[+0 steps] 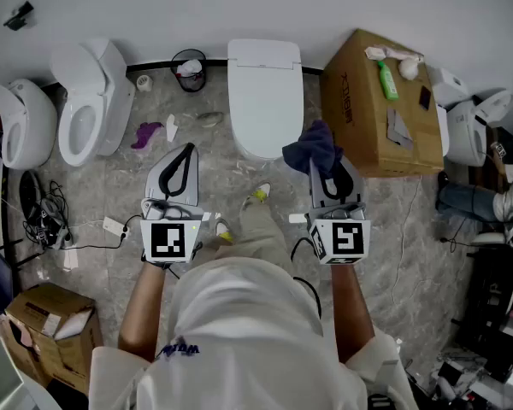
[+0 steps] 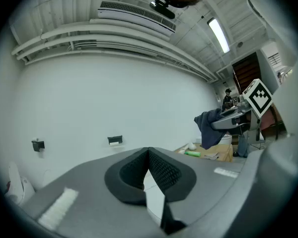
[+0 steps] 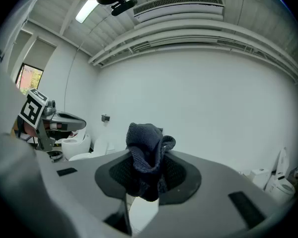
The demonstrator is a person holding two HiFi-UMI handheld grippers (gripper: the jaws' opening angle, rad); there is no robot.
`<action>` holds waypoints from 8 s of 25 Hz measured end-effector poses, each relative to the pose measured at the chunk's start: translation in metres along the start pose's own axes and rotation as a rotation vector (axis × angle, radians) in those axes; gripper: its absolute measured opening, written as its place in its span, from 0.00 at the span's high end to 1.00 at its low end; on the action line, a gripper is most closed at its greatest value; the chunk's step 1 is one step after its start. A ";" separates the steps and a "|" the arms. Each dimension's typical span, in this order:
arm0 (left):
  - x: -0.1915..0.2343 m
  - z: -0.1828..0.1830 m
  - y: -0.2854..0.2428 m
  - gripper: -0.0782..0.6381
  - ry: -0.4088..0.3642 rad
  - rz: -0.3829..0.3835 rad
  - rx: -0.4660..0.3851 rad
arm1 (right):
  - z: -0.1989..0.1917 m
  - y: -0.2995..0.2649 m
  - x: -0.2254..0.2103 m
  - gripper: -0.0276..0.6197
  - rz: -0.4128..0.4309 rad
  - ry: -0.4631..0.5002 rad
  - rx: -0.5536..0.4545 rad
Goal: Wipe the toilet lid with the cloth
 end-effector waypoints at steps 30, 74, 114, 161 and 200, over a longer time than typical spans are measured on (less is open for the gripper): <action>0.001 -0.117 -0.248 0.89 -0.095 -0.061 0.321 | -0.113 -0.230 -0.150 0.79 0.129 -0.181 0.229; 0.036 -0.488 -0.409 0.89 0.053 -0.141 0.545 | -0.524 -0.670 -0.090 0.78 0.327 -0.044 0.685; -0.054 -0.490 -0.411 0.89 0.036 -0.225 0.608 | -0.555 -0.600 -0.187 0.77 0.278 -0.082 0.723; -0.123 -0.484 -0.400 0.89 0.010 -0.241 0.634 | -0.600 -0.497 -0.339 0.78 0.114 -0.055 0.840; -0.024 -0.461 -0.350 0.89 0.047 -0.155 0.645 | -0.511 -0.498 -0.243 0.78 0.100 -0.116 0.669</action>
Point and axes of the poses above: the fingertips, and each gripper's own axes: y backward along the fingers, x to its left, z out of its top, the point moved 2 cm from there along y, backward along the fingers, and after that the axes turned 14 degrees about z, right-handed, at the moved point
